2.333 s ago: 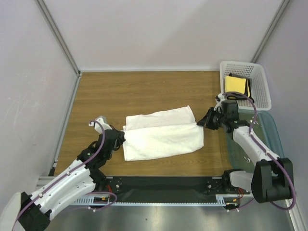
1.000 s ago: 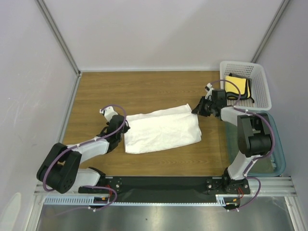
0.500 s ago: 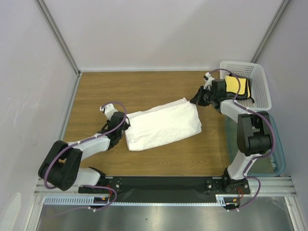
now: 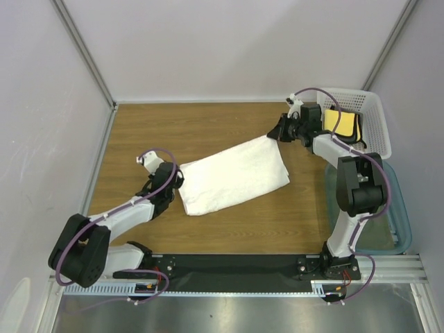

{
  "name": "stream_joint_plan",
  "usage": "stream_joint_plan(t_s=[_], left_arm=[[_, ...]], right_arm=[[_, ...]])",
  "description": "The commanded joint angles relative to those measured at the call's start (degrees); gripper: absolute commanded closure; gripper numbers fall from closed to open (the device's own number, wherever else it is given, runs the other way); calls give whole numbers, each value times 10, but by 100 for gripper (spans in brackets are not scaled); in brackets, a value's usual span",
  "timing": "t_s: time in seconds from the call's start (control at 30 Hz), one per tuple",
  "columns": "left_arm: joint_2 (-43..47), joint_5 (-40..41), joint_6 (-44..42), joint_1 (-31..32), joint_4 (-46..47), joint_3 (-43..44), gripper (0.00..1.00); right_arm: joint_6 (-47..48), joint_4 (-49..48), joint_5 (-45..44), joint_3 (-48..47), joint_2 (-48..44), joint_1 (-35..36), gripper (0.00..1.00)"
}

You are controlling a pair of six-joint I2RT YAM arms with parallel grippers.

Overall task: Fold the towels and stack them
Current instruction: Fold the towel

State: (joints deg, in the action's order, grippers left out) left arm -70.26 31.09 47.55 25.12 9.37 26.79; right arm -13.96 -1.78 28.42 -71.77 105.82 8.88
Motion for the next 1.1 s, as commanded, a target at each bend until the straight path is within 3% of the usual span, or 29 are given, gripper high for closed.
stream_joint_plan(t_s=[0.0, 0.37, 0.43, 0.47, 0.5, 0.53, 0.6, 0.63, 0.67, 0.73, 0.8, 0.9, 1.07], left_arm=[[-27, 42, -13, -14, 0, 11, 100], [-121, 12, -13, -14, -8, 56, 100], [-127, 13, -22, -14, -17, 66, 97], [-129, 13, -23, -14, -28, 81, 93], [-131, 16, -25, -14, -51, 91, 88], [-131, 14, -36, -15, -62, 101, 78], [-122, 7, -52, -15, -84, 126, 63], [-104, 1, -68, -15, -87, 133, 43], [-93, -3, -78, -15, -89, 145, 36], [-54, -17, -103, -15, -118, 170, 16], [-29, -24, -112, -14, -151, 189, 9], [34, -78, -136, -14, -183, 209, 8], [106, -247, -106, -9, -112, 160, 12]], right_arm=[[30, -26, -21, -54, 43, -10, 100], [38, 2, -52, -78, 122, -16, 100], [33, 6, -57, -81, 122, -21, 90], [31, 10, -58, -84, 121, -23, 79], [27, 15, -55, -88, 115, -25, 57], [26, 33, -52, -94, 111, -25, 47], [23, 46, -52, -100, 96, -24, 28], [21, 63, -54, -104, 80, -23, 23], [20, 71, -61, -104, 69, -23, 19], [10, 94, -72, -100, 34, -21, 17], [5, 104, -79, -80, 6, -20, 17], [-15, 103, -85, -32, -67, -10, 17], [-87, -15, -70, 83, -178, 25, 22]])
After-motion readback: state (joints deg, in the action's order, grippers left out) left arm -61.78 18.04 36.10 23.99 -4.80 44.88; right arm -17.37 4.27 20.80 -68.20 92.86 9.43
